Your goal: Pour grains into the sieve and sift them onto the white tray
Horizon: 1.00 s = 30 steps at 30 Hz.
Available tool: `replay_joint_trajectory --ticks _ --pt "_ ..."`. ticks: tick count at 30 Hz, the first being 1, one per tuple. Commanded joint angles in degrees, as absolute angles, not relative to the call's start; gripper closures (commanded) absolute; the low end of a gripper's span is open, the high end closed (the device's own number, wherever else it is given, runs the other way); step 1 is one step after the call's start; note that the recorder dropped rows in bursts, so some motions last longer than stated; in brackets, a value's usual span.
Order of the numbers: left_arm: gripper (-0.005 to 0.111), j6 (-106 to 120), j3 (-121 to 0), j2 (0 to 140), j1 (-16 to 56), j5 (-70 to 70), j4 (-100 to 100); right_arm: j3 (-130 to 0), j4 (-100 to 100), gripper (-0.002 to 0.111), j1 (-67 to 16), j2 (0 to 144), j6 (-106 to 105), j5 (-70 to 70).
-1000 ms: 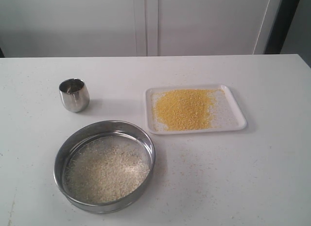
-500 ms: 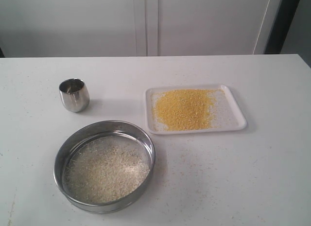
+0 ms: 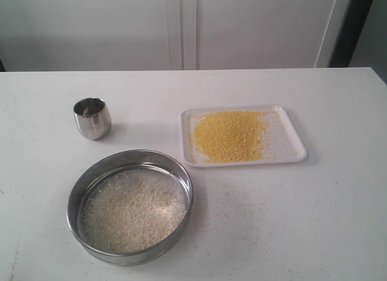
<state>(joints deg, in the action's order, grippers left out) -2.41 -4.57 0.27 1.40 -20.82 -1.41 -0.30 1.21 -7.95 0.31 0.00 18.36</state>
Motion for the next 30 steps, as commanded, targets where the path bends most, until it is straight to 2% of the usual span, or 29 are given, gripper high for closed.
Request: replay_joint_trajectory --ticks 1,30 --pt "0.107 -2.70 -2.15 0.00 1.15 -19.79 -0.47 0.00 1.04 0.108 -7.42 0.00 0.00 17.98" --pt "0.107 -2.70 0.00 0.00 1.15 -18.85 1.21 0.00 1.04 0.108 -7.42 0.00 0.00 17.98"
